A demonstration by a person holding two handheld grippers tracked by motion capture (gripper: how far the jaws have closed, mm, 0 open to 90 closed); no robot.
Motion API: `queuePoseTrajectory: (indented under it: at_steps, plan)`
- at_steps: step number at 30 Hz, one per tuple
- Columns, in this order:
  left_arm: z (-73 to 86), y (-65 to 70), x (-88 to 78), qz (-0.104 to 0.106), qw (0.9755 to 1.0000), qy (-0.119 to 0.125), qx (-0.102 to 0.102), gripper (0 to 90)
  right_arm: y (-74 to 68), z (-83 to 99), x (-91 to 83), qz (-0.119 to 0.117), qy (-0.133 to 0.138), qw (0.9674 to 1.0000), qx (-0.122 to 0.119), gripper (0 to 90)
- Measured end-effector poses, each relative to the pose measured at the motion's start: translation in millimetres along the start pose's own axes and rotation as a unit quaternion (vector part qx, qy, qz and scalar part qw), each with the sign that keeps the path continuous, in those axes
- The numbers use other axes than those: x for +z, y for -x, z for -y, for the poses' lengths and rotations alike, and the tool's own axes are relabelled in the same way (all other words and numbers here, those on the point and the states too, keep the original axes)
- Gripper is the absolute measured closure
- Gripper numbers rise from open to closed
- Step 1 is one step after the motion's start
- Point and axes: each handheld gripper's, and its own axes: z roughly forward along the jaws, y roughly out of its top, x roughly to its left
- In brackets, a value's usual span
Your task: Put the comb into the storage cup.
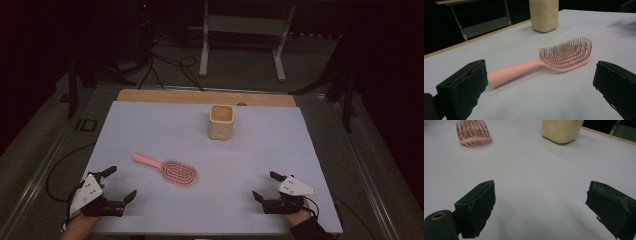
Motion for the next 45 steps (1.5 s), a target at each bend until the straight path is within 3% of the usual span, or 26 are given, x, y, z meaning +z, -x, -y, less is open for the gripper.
queuePoseTrajectory:
  at_steps: [15, 21, 25, 34, 39, 45]
  plan:
    - [-3.1, 5.3, -1.4, 0.014, 0.9997, -0.016, 0.012, 0.0, -2.3, -1.0, 0.5, 0.003, 0.0, 1.0, -0.003, 8.5]
    - [-4.6, 3.7, -1.2, 0.023, 0.9997, -0.01, -0.002, 0.0, -2.3, -1.9, -1.1, 0.005, 0.007, 1.0, -0.003, 8.5]
    - [-6.3, 5.9, -1.1, 0.03, 0.9994, -0.017, 0.003, 0.0, -2.5, -2.4, 0.1, 0.003, 0.005, 1.0, -0.002, 8.5]
    - [-26.1, 2.2, -8.8, 0.04, 0.9991, -0.006, -0.011, 0.0, -3.8, -3.8, -0.2, 0.002, 0.012, 0.9999, -0.008, 8.6]
    - [-42.6, -2.3, -13.6, 0.039, 0.9991, -0.018, -0.001, 0.0, -4.1, -4.4, -0.2, 0.003, 0.012, 0.9999, -0.009, 8.5]
    - [-57.4, -9.1, -18.7, 0.029, 0.9994, -0.01, -0.017, 0.0, -4.0, -5.2, -0.8, 0.006, 0.017, 0.9998, -0.004, 8.5]
